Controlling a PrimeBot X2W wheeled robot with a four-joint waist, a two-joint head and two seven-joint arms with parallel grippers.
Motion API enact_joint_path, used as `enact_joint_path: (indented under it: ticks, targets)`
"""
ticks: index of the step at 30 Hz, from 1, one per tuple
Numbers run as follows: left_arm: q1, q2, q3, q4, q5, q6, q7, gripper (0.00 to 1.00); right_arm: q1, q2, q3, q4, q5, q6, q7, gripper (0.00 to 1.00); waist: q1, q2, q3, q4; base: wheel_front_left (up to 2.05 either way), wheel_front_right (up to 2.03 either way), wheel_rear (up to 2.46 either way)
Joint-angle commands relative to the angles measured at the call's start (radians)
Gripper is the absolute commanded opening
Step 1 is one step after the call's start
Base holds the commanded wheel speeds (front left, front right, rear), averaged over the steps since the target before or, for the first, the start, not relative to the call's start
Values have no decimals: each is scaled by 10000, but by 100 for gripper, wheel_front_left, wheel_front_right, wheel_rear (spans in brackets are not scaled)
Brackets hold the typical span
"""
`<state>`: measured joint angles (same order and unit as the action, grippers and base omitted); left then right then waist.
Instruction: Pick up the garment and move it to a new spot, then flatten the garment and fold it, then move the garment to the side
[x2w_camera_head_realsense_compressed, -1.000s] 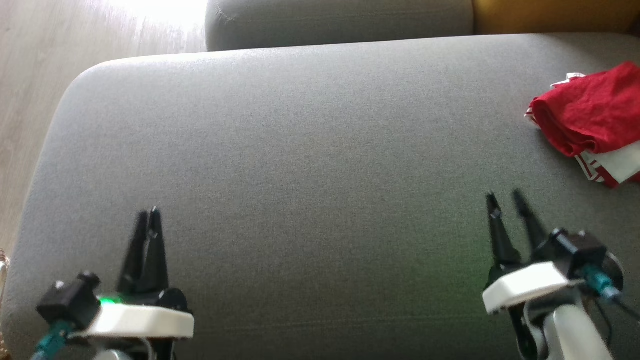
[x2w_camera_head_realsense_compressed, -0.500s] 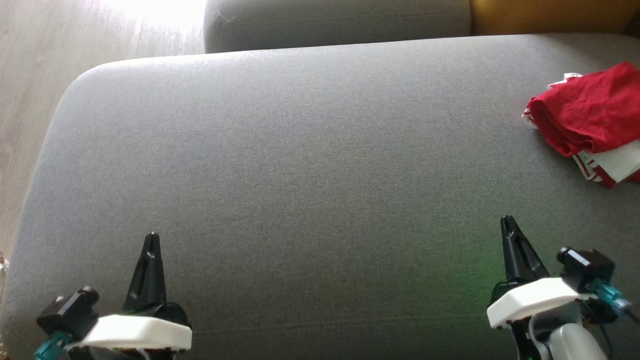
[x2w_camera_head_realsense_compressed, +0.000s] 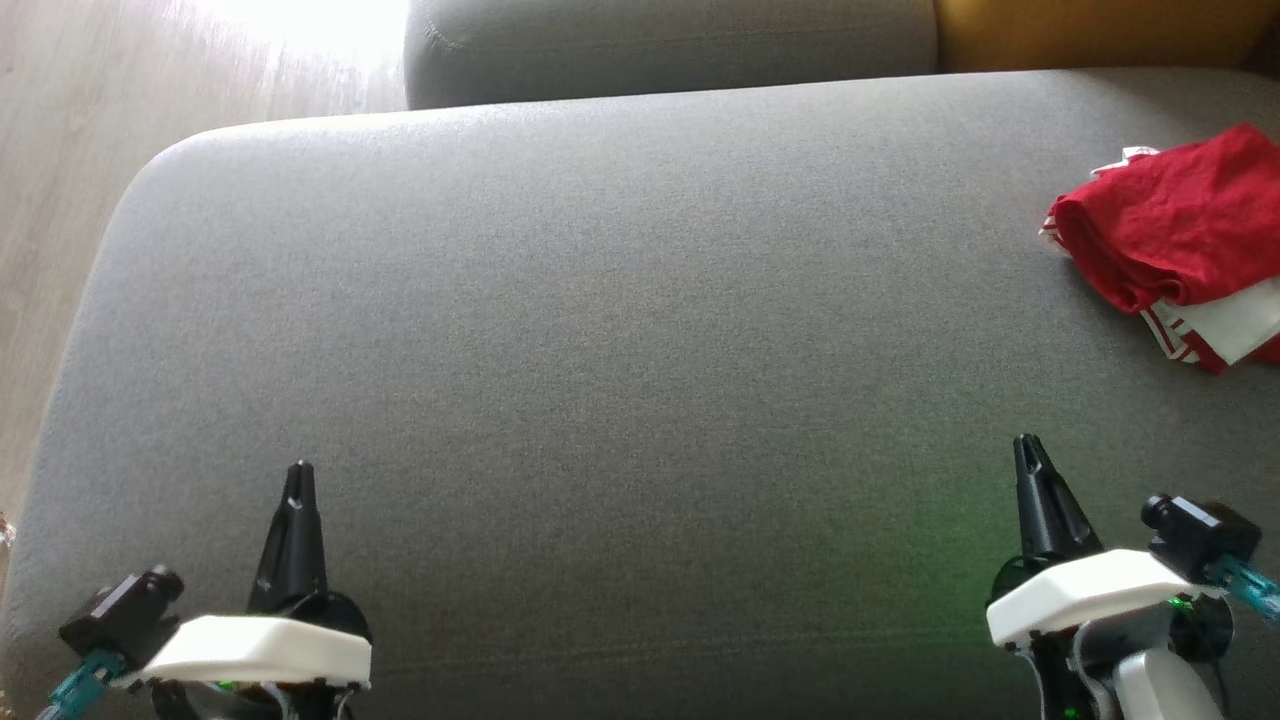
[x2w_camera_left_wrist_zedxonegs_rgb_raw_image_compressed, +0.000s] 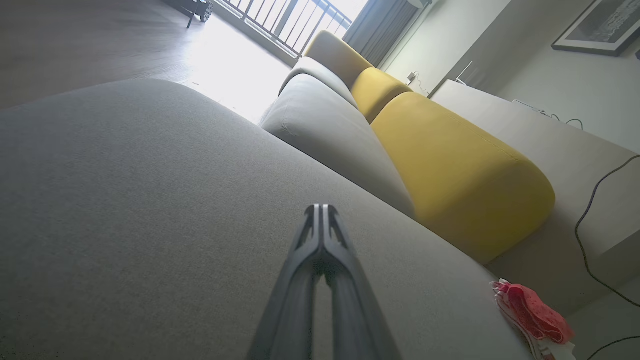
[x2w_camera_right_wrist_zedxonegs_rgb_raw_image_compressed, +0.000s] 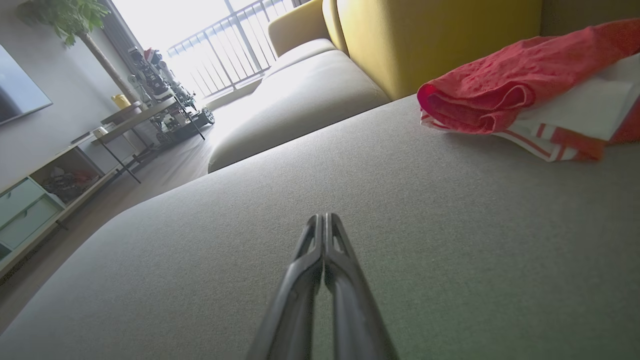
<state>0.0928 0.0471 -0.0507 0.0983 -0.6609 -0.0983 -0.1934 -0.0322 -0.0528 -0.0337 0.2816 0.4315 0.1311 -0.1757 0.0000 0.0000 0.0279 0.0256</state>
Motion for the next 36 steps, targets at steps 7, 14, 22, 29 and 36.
enact_joint_path:
  ticks: [7, 14, 22, 29, 36]
  targets:
    - [-579, 161, 225, -147, -924, -81, 249, 0, -502, 5, -103, -360, 1098, -1, 260, 0, 0, 0, -20, -20, 0, 0, 0]
    - [-670, 178, 284, -45, -1529, -97, 408, 0, -519, 6, -150, -360, 1814, -1, 436, 0, 0, 0, -35, -36, 0, 0, 0]
    - [-792, 198, 367, 95, -2328, -119, 625, 0, -542, 8, -212, -361, 2766, -1, 671, 0, 0, 0, -55, -57, 0, 0, 0]
    - [-901, 212, 445, 220, -3026, -138, 819, 0, -562, 10, -267, -362, 3602, -2, 877, 0, 0, 0, -73, -76, 0, 0, 0]
    - [-1011, 223, 527, 345, -3720, -157, 1016, 0, -582, 11, -322, -363, 4439, -2, 1083, 0, 0, 0, -91, -94, 0, 0, 0]
